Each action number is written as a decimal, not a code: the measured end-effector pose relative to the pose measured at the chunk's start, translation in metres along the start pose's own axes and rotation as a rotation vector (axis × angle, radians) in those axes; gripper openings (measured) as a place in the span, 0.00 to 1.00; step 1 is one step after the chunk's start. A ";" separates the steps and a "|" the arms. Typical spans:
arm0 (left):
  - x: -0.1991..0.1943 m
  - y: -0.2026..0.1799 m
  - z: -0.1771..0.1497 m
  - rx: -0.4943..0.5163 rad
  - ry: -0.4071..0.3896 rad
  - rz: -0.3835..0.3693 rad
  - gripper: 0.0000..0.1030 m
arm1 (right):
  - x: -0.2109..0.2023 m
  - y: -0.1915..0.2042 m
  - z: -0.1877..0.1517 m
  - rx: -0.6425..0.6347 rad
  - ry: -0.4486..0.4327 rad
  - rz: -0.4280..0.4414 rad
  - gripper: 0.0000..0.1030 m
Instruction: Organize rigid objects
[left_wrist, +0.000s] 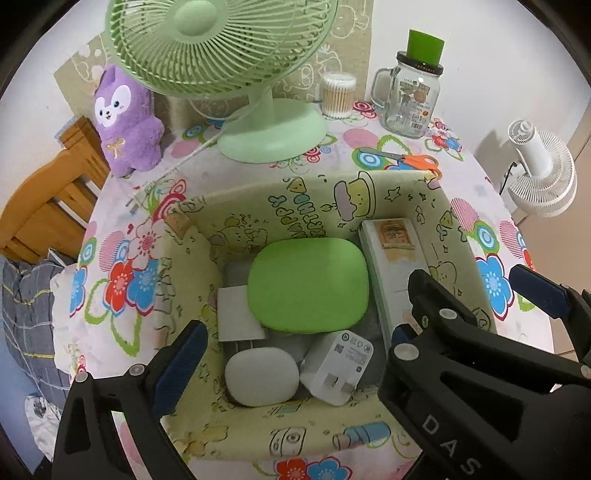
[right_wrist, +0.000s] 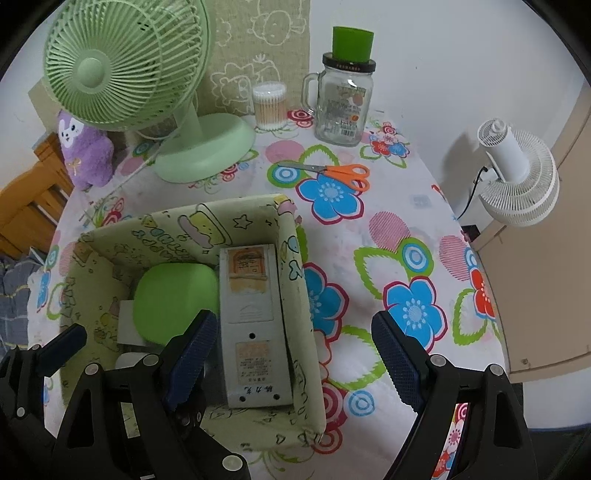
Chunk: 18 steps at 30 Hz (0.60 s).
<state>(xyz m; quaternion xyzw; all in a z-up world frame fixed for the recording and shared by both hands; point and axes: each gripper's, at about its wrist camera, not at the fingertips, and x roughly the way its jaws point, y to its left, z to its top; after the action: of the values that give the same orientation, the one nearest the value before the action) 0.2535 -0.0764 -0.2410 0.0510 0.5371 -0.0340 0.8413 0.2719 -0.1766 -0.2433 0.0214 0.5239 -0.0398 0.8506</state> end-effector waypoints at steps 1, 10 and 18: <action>-0.003 0.001 -0.001 0.001 -0.005 0.000 0.98 | -0.003 0.001 0.000 -0.002 -0.006 0.004 0.85; -0.027 0.007 -0.007 0.002 -0.045 0.020 0.98 | -0.026 0.008 -0.005 -0.013 -0.041 0.027 0.85; -0.046 0.017 -0.015 -0.023 -0.066 0.028 0.98 | -0.045 0.015 -0.010 -0.030 -0.059 0.050 0.85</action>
<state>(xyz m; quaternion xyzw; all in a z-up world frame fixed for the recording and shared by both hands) 0.2222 -0.0571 -0.2050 0.0476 0.5087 -0.0178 0.8595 0.2441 -0.1593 -0.2074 0.0206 0.4984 -0.0112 0.8666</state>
